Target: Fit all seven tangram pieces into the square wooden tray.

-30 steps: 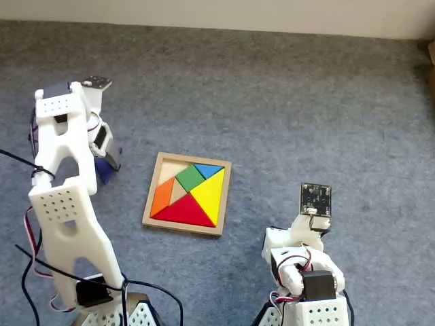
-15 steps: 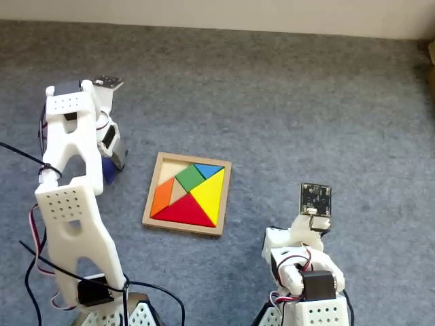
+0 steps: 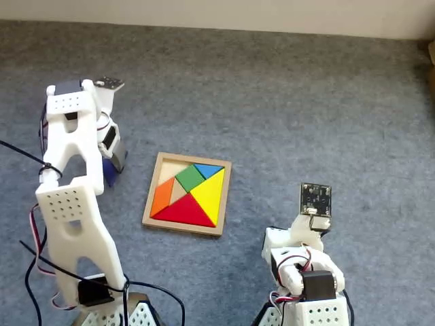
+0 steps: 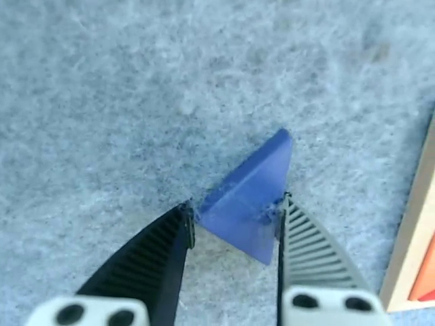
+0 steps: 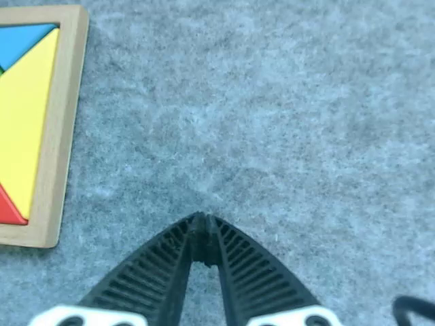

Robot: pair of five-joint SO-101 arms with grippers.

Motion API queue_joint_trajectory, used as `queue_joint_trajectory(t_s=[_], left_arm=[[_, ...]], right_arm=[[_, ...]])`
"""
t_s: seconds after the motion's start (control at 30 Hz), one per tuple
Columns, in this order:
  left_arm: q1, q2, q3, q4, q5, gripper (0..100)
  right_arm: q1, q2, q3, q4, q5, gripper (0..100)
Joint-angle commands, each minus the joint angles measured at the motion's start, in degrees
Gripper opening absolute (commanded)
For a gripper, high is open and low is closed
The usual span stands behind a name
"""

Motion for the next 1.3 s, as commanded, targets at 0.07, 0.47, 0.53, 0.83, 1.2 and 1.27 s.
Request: queue_joint_trajectory(t_s=[0.07,0.47,0.53,0.83,1.2,1.27], left_arm=[[1.89,-1.98,-1.71,0.70,-0.35,12],[2.15,3.12,-2.07,0.53,-0.35,19],[2.95,3.21,-2.07,0.62,-0.26,20],[4.18,3.30,-2.07,0.62,-0.26,20],[3.03,3.12,-2.07,0.44,2.11,29],[3.30,3.30,-2.07,0.26,1.93,23]], right_arm=[[0.13,-0.92,7.34,0.31,0.53,0.4],[0.13,-0.92,7.34,0.31,0.53,0.4],[0.13,-0.92,7.34,0.31,0.53,0.4],[0.13,-0.92,7.34,0.31,0.53,0.4],[0.13,-0.84,7.34,0.31,0.53,0.4],[0.13,-0.84,7.34,0.31,0.53,0.4]])
